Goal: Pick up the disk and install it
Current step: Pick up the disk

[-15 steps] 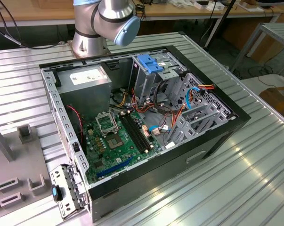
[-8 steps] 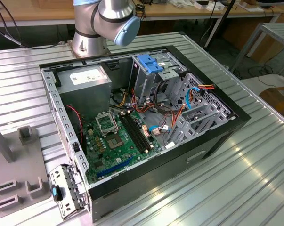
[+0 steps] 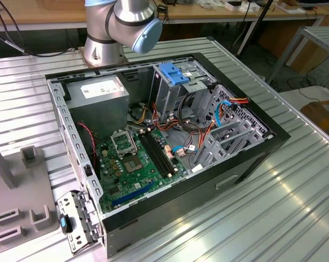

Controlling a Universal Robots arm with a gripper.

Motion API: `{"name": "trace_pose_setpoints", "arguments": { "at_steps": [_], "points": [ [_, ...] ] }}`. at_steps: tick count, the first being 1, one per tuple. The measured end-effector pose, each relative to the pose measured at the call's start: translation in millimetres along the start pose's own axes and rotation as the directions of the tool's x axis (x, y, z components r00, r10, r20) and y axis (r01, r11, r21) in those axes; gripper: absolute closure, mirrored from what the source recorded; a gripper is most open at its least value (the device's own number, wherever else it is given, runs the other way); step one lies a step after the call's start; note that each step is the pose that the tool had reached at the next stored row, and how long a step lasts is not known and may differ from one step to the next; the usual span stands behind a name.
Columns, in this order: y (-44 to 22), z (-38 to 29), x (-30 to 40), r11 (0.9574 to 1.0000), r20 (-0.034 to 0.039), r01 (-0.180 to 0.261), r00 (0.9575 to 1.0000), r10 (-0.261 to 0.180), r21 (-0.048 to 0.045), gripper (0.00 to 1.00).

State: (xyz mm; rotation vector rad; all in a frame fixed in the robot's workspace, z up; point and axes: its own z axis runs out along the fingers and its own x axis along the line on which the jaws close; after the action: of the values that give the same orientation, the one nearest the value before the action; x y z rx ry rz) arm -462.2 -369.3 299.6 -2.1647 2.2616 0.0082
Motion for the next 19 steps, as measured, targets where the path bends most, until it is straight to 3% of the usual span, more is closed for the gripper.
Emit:
{"name": "trace_pose_setpoints", "arguments": {
  "at_steps": [4, 19],
  "points": [
    [0.0, 0.0, 0.1, 0.9998, 0.0001, 0.020, 0.9998, -0.020, -0.0003, 0.62],
    [0.0, -0.5, 0.2, 0.9997, 0.0001, 0.025, 0.9997, -0.025, -0.0002, 0.63]
  ]
}}
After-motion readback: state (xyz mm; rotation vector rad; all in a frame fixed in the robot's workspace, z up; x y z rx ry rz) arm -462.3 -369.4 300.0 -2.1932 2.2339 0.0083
